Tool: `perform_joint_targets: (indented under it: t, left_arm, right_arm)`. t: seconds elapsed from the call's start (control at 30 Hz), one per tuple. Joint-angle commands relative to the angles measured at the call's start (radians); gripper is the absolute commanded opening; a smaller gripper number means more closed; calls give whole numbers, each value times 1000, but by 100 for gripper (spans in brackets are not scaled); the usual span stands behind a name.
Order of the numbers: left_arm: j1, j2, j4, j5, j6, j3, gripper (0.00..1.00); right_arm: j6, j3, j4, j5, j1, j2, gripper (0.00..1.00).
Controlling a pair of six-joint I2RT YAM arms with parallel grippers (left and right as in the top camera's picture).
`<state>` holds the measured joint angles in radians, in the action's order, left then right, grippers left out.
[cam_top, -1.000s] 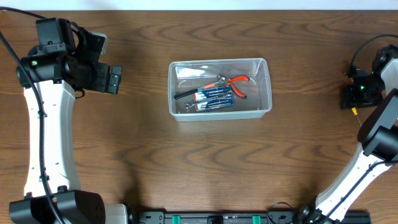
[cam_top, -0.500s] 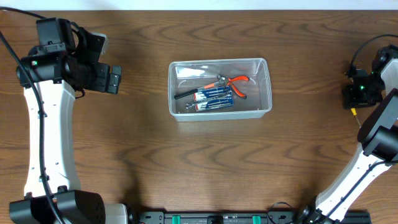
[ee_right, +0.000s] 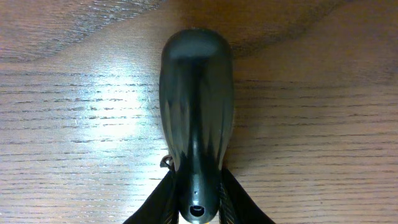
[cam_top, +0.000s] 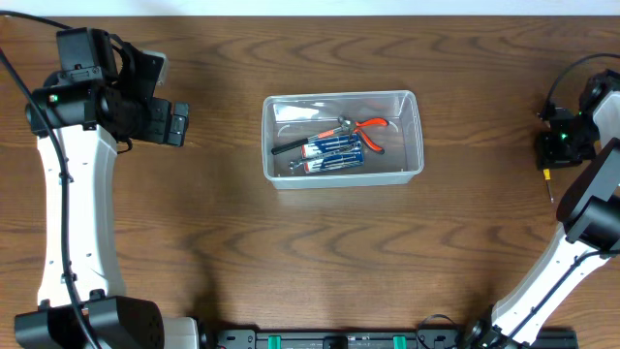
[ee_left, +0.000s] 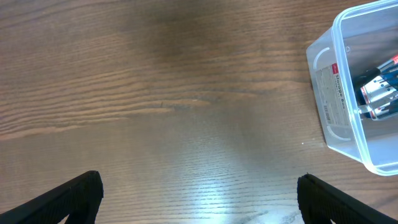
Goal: Pack container
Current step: 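Lift the screwdriver, carry it into the container, release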
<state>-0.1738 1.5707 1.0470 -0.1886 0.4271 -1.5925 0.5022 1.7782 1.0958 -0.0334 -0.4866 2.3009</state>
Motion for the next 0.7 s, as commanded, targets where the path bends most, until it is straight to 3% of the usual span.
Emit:
perform_joint_targets:
  t: [0.0,0.1,0.23,0.4,0.67]
  left_arm:
    - [2,4,2,-10,13,0,98]
    - [2,4,2,-10,13,0,98]
    - [3,4,2,-10,13,0,98]
    - [14,4,-2,-10,14,0,98]
    - [27,4,-2,-10,14,0,98]
  right_arm:
    - [-8,-51,-8,17,8,69,19]
    - [-15,-51,-8,24,8,69,16]
    - [-45,-49,-14,27,11,68,1]
    - [-125,22,21,50,27,55,1]
    - [-150,339,154,151,151,-118,1]
